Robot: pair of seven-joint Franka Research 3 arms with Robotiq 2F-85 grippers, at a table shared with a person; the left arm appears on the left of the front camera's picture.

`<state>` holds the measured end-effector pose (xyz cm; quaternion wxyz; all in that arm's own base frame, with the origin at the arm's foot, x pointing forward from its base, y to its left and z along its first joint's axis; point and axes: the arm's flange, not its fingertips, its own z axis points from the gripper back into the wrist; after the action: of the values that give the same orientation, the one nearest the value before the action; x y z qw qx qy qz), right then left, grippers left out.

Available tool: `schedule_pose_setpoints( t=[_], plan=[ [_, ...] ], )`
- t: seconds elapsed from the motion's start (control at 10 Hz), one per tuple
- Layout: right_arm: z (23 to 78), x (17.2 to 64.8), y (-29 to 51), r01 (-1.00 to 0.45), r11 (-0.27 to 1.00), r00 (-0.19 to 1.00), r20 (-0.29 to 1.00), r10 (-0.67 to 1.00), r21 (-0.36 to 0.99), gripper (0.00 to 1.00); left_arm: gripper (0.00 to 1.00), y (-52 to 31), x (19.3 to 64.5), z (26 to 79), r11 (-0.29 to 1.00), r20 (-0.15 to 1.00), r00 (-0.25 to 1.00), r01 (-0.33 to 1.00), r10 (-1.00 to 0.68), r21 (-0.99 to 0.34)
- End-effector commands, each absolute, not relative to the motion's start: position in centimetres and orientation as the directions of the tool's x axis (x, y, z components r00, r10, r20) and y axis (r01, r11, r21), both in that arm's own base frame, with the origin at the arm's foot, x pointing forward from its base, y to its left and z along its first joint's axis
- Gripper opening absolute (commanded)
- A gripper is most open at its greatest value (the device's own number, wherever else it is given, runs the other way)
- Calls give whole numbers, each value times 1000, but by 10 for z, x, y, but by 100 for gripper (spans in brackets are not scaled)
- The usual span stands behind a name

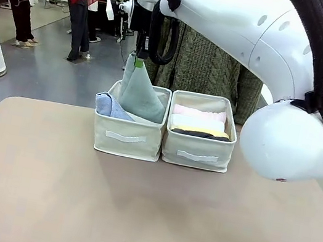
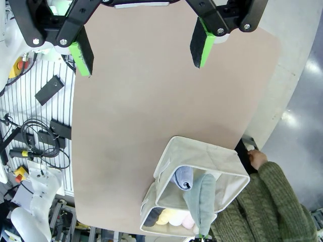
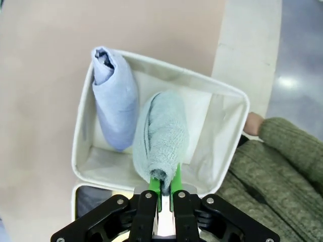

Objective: Sort the towels based on their folding style.
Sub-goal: Pick up another triangle-folded towel from the table and place it in the left Fabric basket.

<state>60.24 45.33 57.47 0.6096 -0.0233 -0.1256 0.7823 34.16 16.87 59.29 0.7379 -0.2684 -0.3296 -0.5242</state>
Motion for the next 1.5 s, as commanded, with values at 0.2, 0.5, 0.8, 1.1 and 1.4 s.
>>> schedule_pose_setpoints(
  t=[0.2,0.5,0.8,1.1,1.4],
  plan=[
    [587,616,480,-948,-288,-300,77,951,-137,9,100,168,341,590,306,783,207,952,-586,-23],
    [594,596,480,-939,-319,-327,48,944,-129,9,100,168,341,590,306,783,207,952,-586,-23],
    [594,589,482,-941,-312,-316,9,949,-129,9,100,168,341,590,306,783,207,952,-586,-23],
    [579,569,465,-943,-308,-317,58,947,-123,9,100,168,341,590,306,783,207,952,-586,-23],
    [574,570,466,-943,-309,-316,51,947,-121,9,100,168,341,590,306,783,207,952,-586,-23]
  ],
)
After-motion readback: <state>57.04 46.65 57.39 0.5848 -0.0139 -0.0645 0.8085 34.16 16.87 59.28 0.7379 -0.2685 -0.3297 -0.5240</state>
